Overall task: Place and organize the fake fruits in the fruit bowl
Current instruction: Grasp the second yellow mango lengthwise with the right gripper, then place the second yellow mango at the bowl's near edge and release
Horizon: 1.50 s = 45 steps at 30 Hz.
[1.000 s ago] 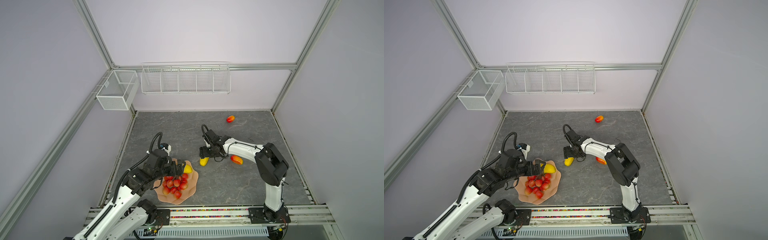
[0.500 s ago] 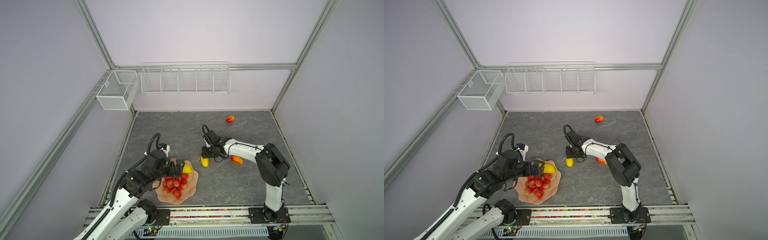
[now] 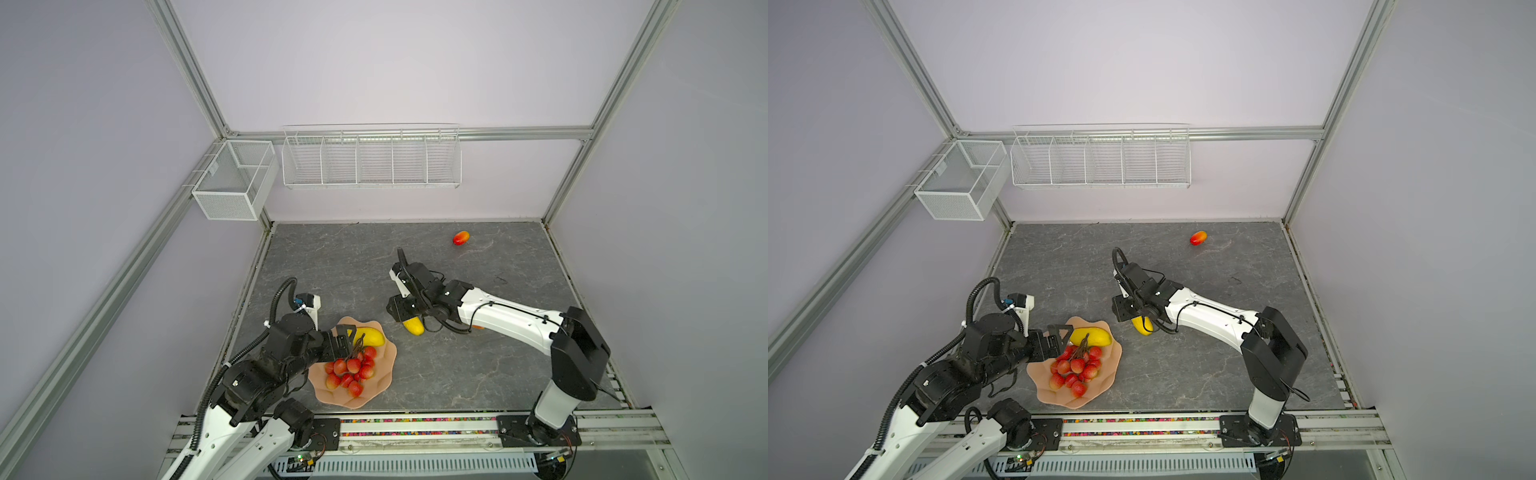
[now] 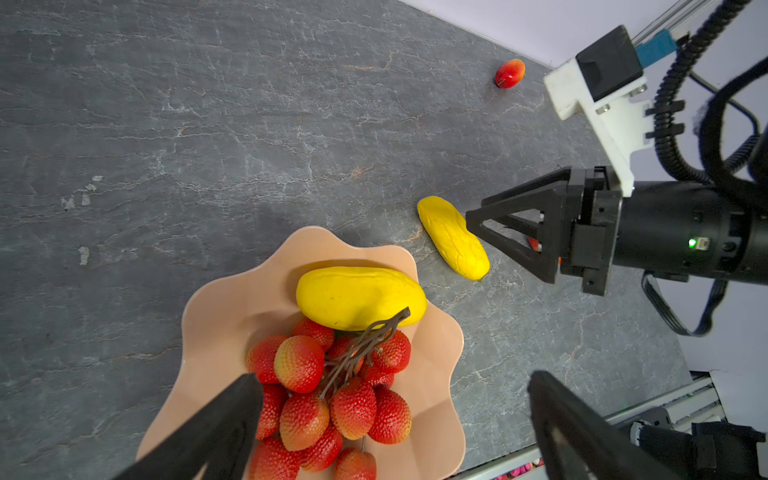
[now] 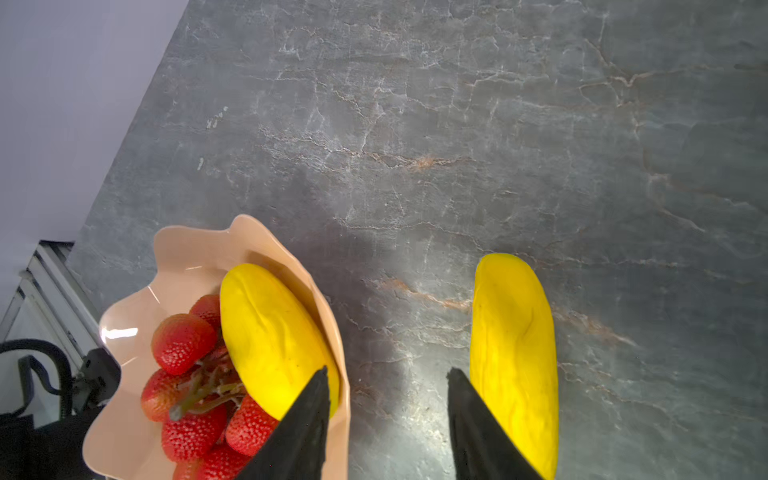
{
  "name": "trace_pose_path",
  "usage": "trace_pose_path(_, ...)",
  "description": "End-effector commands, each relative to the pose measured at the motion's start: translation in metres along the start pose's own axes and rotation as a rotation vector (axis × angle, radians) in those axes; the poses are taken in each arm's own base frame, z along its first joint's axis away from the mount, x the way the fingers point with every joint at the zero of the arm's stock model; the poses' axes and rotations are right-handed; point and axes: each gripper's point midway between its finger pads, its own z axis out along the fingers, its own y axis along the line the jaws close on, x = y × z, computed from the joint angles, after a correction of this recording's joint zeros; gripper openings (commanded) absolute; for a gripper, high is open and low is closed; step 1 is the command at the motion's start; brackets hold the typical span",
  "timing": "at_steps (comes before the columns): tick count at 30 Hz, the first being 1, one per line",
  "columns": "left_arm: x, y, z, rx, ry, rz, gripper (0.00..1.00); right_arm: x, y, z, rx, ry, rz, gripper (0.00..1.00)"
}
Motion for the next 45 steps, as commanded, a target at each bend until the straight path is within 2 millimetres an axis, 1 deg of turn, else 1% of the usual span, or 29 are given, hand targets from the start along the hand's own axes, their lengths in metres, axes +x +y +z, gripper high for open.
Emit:
trace_pose_path(1, 0.000, 0.003, -0.008, -0.009, -0.006, -0.027, 0.99, 0.028, -0.037, 0.009, 0.171, 0.074, -0.061, 0.65)
trace_pose_path(3, -0.001, 0.002, -0.009, -0.003, -0.012, -0.025, 0.99, 0.036, -0.054, 0.012, 0.237, 0.088, -0.061, 0.71)
trace_pose_path(4, -0.001, 0.002, -0.008, -0.001, -0.011, -0.022, 0.99, 0.037, -0.060, 0.012, 0.262, 0.096, -0.057, 0.71)
trace_pose_path(6, -0.001, 0.000, -0.007, 0.003, -0.006, -0.017, 0.99, 0.040, -0.063, 0.017, 0.271, 0.109, -0.059, 0.71)
trace_pose_path(9, -0.001, -0.001, -0.001, 0.002, 0.006, -0.011, 0.99, 0.042, -0.062, 0.027, 0.256, 0.131, -0.058, 0.71)
trace_pose_path(12, -0.001, -0.003, 0.002, 0.006, 0.016, -0.011, 0.99, 0.049, -0.067, 0.039, 0.267, 0.172, -0.053, 0.69)
trace_pose_path(16, -0.002, -0.004, 0.002, 0.012, 0.012, -0.011, 0.99, 0.065, -0.071, 0.053, 0.236, 0.233, -0.026, 0.62)
trace_pose_path(17, -0.002, -0.004, 0.002, 0.011, 0.012, -0.011, 0.99, 0.067, -0.071, 0.055, 0.232, 0.240, -0.022, 0.55)
trace_pose_path(18, -0.002, -0.004, 0.002, 0.008, 0.012, -0.010, 0.99, 0.068, -0.072, 0.054, 0.235, 0.237, -0.017, 0.46)
trace_pose_path(19, -0.001, -0.003, 0.003, 0.007, 0.013, -0.010, 0.99, 0.067, -0.073, 0.052, 0.237, 0.225, -0.011, 0.42)
trace_pose_path(23, -0.002, -0.004, 0.002, 0.009, 0.012, -0.012, 0.99, 0.052, -0.067, 0.032, 0.219, 0.155, -0.016, 0.38)
trace_pose_path(25, -0.002, -0.004, 0.001, 0.009, 0.008, -0.014, 0.99, 0.042, -0.057, 0.017, 0.187, 0.106, -0.042, 0.38)
trace_pose_path(26, -0.004, -0.004, -0.001, 0.010, 0.003, -0.013, 0.99, 0.036, -0.047, 0.008, 0.156, 0.071, -0.067, 0.37)
trace_pose_path(28, -0.007, -0.004, -0.007, 0.001, -0.004, -0.011, 0.99, 0.025, -0.022, -0.009, 0.075, 0.005, -0.145, 0.38)
trace_pose_path(30, -0.010, 0.000, -0.016, -0.026, -0.012, -0.013, 0.99, 0.019, 0.014, -0.026, -0.066, -0.051, -0.264, 0.38)
trace_pose_path(32, -0.010, 0.004, -0.024, -0.049, -0.011, -0.022, 0.99, 0.022, 0.047, -0.039, -0.188, -0.082, -0.379, 0.38)
trace_pose_path(33, -0.010, 0.007, -0.029, -0.064, -0.006, -0.033, 0.99, 0.026, 0.064, -0.044, -0.252, -0.090, -0.440, 0.38)
trace_pose_path(35, -0.008, 0.011, -0.037, -0.091, 0.011, -0.057, 0.99, 0.034, 0.091, -0.050, -0.349, -0.086, -0.532, 0.38)
trace_pose_path(37, -0.007, 0.012, -0.045, -0.099, 0.019, -0.081, 0.99, 0.045, 0.113, -0.051, -0.454, -0.056, -0.596, 0.38)
trace_pose_path(39, -0.008, 0.015, -0.056, -0.103, -0.002, -0.105, 0.99, 0.061, 0.136, -0.051, -0.566, -0.013, -0.671, 0.38)
trace_pose_path(43, -0.009, 0.028, -0.077, -0.132, -0.067, -0.130, 0.99, 0.092, 0.167, -0.048, -0.696, 0.093, -0.787, 0.38)
trace_pose_path(45, -0.009, 0.033, -0.084, -0.143, -0.086, -0.131, 0.99, 0.106, 0.180, -0.047, -0.742, 0.142, -0.833, 0.39)
